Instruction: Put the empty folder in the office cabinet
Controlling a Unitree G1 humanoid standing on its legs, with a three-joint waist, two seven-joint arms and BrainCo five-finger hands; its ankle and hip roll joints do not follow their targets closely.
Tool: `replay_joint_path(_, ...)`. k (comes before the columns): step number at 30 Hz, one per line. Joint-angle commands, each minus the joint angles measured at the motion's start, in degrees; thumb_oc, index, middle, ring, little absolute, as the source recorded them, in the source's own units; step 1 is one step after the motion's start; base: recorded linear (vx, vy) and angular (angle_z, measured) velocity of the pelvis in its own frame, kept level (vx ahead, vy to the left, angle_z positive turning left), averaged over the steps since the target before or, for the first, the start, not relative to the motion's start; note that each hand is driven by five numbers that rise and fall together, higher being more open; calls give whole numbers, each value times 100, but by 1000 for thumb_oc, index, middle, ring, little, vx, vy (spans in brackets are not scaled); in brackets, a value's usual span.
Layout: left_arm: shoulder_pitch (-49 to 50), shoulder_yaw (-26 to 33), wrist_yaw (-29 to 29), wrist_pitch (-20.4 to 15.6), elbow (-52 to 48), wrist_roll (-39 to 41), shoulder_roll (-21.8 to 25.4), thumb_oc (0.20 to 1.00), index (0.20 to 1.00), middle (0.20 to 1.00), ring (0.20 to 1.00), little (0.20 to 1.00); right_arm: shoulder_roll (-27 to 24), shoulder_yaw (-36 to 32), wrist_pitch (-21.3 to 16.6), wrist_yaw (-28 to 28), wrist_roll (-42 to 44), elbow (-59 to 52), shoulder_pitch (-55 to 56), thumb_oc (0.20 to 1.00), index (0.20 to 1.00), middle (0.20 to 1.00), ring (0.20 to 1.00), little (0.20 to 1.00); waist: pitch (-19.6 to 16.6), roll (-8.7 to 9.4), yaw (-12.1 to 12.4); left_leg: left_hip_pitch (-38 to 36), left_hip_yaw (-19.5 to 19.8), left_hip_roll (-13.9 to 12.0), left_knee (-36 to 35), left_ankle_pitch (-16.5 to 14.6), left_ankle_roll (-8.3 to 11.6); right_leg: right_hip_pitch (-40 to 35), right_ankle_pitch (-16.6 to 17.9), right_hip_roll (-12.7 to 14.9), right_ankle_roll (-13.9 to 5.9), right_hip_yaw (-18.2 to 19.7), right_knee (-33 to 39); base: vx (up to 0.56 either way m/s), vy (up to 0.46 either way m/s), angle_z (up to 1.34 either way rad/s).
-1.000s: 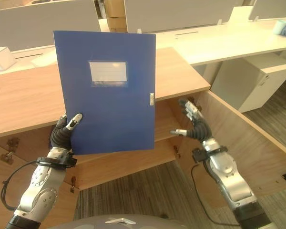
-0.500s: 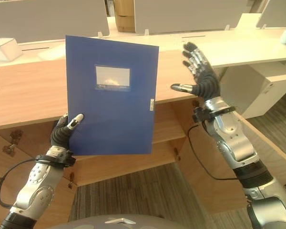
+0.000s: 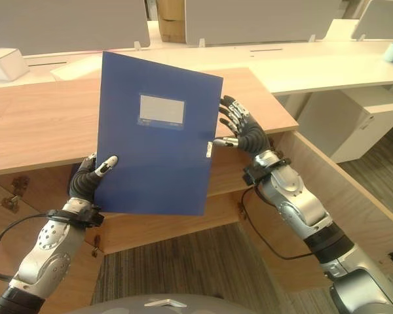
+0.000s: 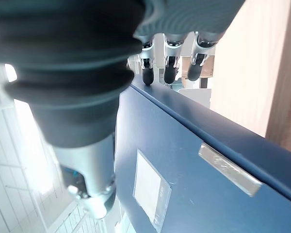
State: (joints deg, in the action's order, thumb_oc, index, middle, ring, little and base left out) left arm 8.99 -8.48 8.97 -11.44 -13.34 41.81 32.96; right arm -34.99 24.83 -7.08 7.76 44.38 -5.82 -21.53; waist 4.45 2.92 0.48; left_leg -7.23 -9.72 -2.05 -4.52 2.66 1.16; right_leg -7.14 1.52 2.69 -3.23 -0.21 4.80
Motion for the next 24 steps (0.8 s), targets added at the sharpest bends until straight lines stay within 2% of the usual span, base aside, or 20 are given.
replay_joint_path(1,-815,25,-8,-497,-187,-105,7,200,200,200,200,200,166,262,-54,41,225,23,-366,1000,1000,1000,1000,1000,-216,95,73,-180,128,-371,-48,-364,352,208,273,383,-390,-76,-78,-36,-9,0)
replay_joint_path(10,-1025,73,-294,-509,-208,-254,-261,200,200,200,200,200,947,325,98,-298,118,574,-269,1000,1000,1000,1000,1000,-213,82,126,-178,169,-357,-48,-374,345,195,272,392,-372,-120,-70,5,0,1)
replay_joint_path(24,-1117,-108,-310,-451,-146,-393,-332,200,200,200,200,200,1180,524,128,-294,-75,466,-319,1000,1000,1000,1000,1000,-191,73,153,-166,186,-357,-48,-377,336,184,263,403,-366,-140,-60,0,0,0)
